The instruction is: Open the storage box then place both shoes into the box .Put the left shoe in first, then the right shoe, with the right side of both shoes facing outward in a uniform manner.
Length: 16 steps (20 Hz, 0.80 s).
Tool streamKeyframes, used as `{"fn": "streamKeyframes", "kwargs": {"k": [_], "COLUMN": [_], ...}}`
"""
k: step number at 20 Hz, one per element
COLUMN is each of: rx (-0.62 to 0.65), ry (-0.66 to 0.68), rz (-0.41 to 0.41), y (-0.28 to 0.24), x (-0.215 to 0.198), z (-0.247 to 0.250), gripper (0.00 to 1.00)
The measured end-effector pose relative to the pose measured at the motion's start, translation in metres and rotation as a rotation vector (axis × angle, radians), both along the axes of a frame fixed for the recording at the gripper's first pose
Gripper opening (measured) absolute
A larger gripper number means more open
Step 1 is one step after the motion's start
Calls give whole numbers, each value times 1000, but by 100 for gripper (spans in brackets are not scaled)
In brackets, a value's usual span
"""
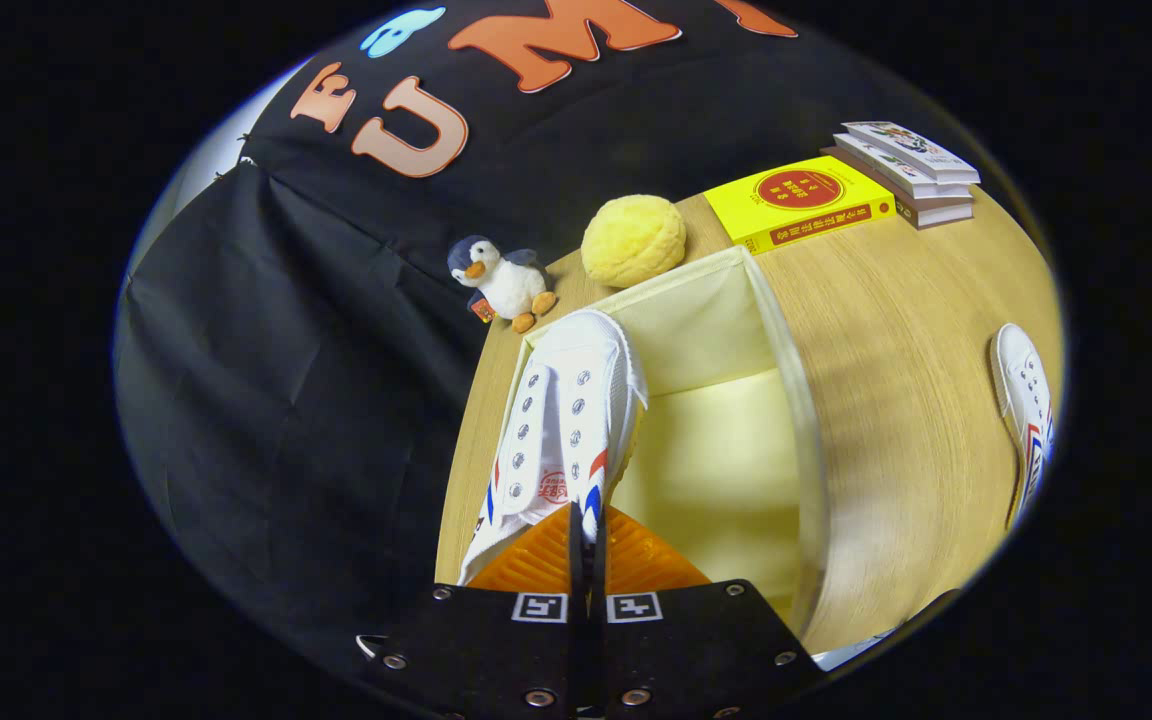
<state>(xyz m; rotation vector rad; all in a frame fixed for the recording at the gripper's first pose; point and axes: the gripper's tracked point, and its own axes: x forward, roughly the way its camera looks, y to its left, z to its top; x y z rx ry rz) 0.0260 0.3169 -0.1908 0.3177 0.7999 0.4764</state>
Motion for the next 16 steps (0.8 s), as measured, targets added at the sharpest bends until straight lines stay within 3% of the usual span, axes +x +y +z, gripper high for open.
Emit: {"fn": "streamKeyframes", "kwargs": {"k": [6, 9, 10, 13, 15, 16], "rx": [-93, -63, -34, -20, -13, -8], "ry": [22, 30, 17, -19, -32, -37], "rz": [-20, 10, 15, 6, 1, 2], "y": [12, 21, 26, 16, 7, 1], "x": [-1, 2, 4, 9, 9, 9], "z": [-28, -30, -23, -5, 4, 9], "gripper": [1, 9, 16, 69, 89, 94]}}
